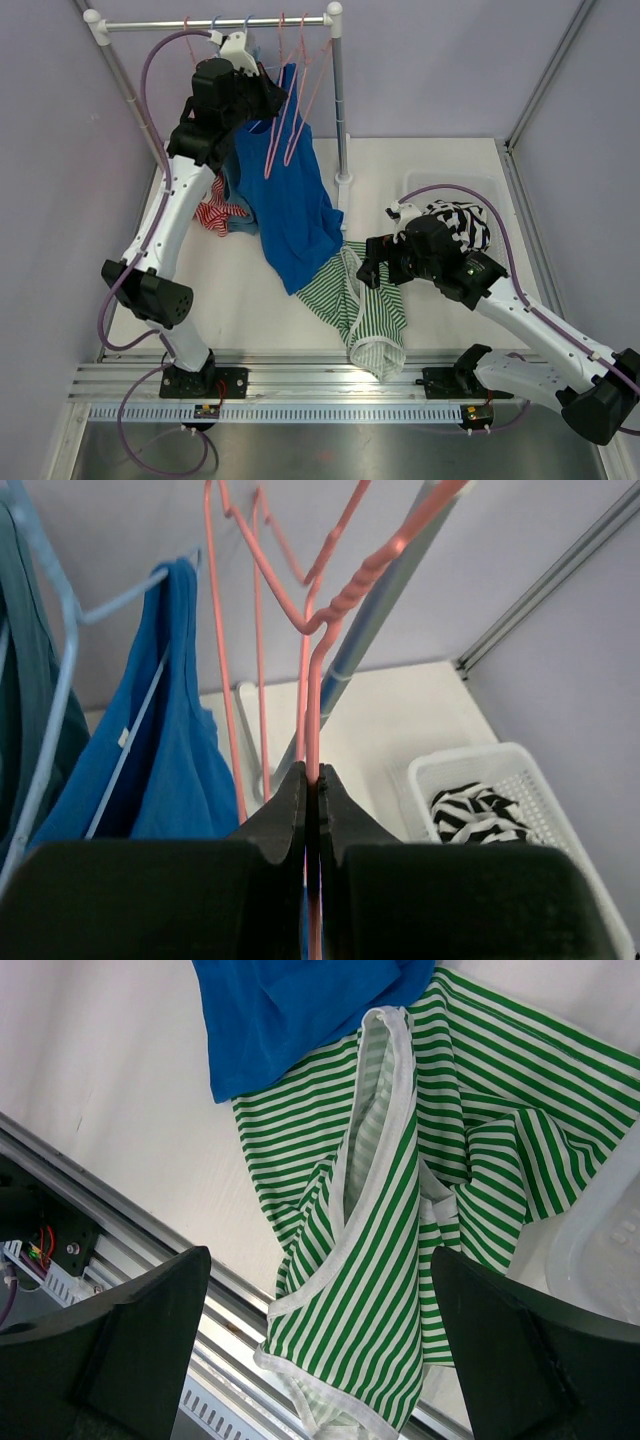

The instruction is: Remove the tank top from the hanger

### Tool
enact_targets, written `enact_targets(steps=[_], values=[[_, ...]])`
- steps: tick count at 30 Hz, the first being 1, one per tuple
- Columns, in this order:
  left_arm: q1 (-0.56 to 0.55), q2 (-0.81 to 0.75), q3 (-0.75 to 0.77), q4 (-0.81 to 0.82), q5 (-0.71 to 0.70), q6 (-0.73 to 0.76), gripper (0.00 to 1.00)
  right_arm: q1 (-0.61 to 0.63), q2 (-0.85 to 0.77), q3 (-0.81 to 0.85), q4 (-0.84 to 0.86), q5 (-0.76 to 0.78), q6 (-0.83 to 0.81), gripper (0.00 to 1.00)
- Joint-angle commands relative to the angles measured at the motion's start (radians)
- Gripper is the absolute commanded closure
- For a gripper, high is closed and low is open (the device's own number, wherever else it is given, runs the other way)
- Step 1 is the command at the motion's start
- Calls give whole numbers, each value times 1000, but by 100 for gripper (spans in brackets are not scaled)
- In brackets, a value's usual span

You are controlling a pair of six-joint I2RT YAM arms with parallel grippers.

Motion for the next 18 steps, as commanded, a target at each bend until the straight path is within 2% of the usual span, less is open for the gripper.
enact_targets(steps=[1,3,8,11,18], values=[[-6,-48,43,154,7,-23,100,-3,-7,10,36,-26,-13,1],[-6,-1,94,141,7,-25,100,-3,-12,10,32,-26,-11,0],[-6,159,362,31,-14,-19,100,-3,-41,4,24,-29,-10,1],[-5,218,402,12,-32,-22,100,-4,-56,2,18,-32,-7,0],[-5,264,381,60,-58,-37,100,-3,-73,2,9,-32,-13,0]])
